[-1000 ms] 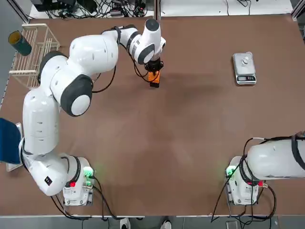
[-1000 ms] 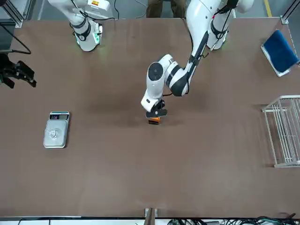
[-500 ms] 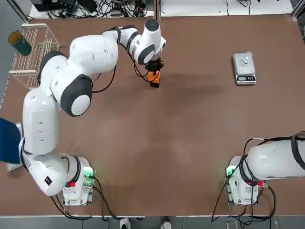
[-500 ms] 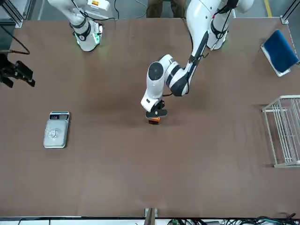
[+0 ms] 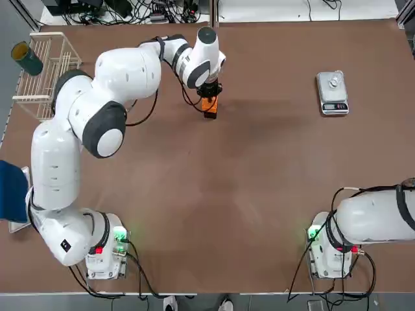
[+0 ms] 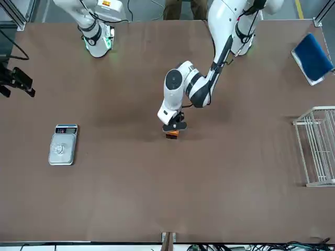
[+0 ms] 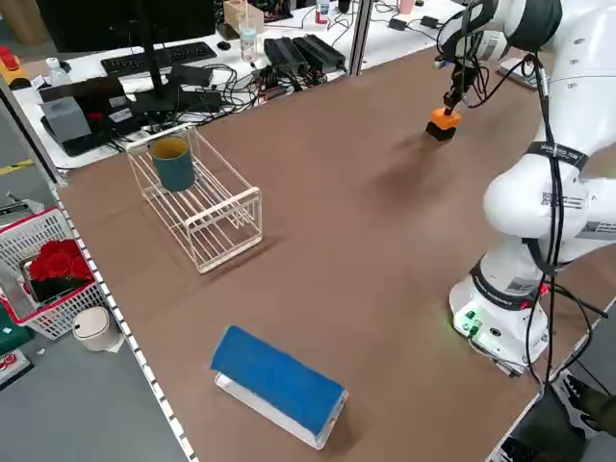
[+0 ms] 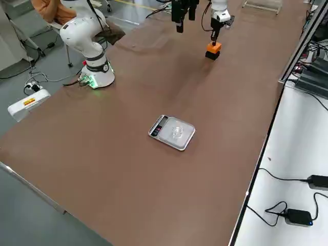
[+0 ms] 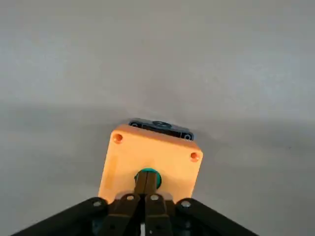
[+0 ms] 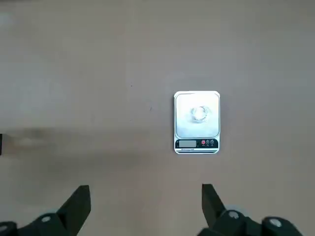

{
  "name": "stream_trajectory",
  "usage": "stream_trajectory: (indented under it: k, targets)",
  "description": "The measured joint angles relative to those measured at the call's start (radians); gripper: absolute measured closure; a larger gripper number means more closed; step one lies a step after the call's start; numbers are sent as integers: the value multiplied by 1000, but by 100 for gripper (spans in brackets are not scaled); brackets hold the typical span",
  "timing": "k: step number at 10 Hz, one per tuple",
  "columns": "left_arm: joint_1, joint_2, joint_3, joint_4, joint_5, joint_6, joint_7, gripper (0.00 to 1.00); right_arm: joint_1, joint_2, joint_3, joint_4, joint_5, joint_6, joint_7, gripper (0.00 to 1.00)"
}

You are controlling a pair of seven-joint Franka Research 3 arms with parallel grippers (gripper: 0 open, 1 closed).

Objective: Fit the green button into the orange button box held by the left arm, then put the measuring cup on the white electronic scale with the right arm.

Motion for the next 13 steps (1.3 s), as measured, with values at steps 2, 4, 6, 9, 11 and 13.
stream_trajectory:
  k: [2,4,6,9,11,13]
  targets:
    - [-1,1,-1,-3,8,10,-18,99,0,5,0,0,0,-3,0,0]
    - [-1,2,-1,-4,10,15,-23,99,-4,11,0,0,0,-3,0,0]
    - [-1,2,-1,-4,10,15,-23,99,-10,14,-1,0,0,-4,0,0]
    - [-1,2,-1,-4,10,16,-23,99,-14,14,-1,0,0,-5,0,0]
    - [-1,2,-1,-5,10,16,-23,99,-14,16,-1,-1,0,-9,0,0]
    - [-1,2,-1,-5,10,16,-23,99,-14,17,-1,-2,0,-9,0,0]
